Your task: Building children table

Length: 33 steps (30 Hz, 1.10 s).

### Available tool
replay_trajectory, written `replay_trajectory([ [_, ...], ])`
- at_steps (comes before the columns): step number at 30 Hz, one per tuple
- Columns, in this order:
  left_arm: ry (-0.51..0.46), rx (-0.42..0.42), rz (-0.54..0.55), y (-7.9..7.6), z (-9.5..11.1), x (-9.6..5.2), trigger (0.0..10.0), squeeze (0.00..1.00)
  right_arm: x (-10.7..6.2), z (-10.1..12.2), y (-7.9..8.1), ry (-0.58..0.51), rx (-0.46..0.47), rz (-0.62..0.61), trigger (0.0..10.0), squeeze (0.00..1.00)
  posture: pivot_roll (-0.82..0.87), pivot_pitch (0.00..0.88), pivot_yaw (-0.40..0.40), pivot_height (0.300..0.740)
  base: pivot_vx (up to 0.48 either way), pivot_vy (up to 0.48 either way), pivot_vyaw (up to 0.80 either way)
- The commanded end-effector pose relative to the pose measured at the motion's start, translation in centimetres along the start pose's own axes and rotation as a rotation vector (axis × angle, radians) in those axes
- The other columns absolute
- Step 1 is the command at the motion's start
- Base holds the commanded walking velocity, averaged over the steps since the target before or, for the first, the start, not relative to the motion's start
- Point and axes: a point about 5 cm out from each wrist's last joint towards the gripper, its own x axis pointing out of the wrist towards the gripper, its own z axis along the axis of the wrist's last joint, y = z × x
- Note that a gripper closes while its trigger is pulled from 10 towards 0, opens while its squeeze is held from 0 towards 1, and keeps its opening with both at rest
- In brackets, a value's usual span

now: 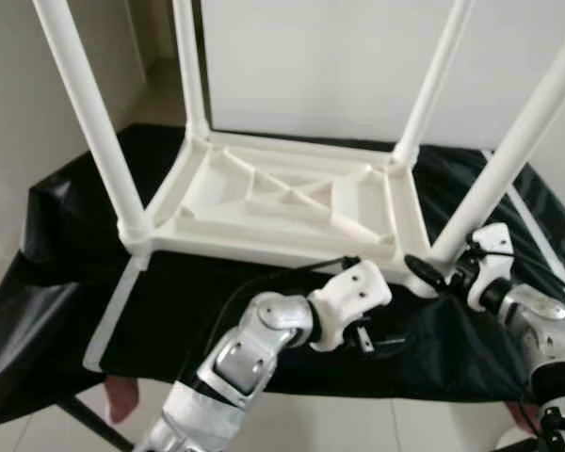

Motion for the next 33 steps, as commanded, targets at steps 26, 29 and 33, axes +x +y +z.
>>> replay_trajectory([
  [26,0.016,0.014,0.043,0.5,-0.3,-0.1,10.0,0.0,-2.1,-0.2,5.5,-0.029,0.017,0.151,10.0,0.0,-0.01,0.0,-0.049,0.74,0.0,0.0,0.0],
  [29,0.026,0.025,0.03,0.5,-0.6,-0.4,10.0,0.0,-2.2,0.2,5.2,-0.039,-0.011,0.145,10.0,0.0,0.0,0.0,-0.046,0.74,0.0,0.0,0.0],
  [33,0.046,0.029,0.017,0.7,-1.3,-1.3,10.0,0.0,-2.1,0.8,4.8,-0.053,-0.057,0.159,10.0,0.0,0.0,0.0,-0.048,0.74,0.0,0.0,0.0],
])
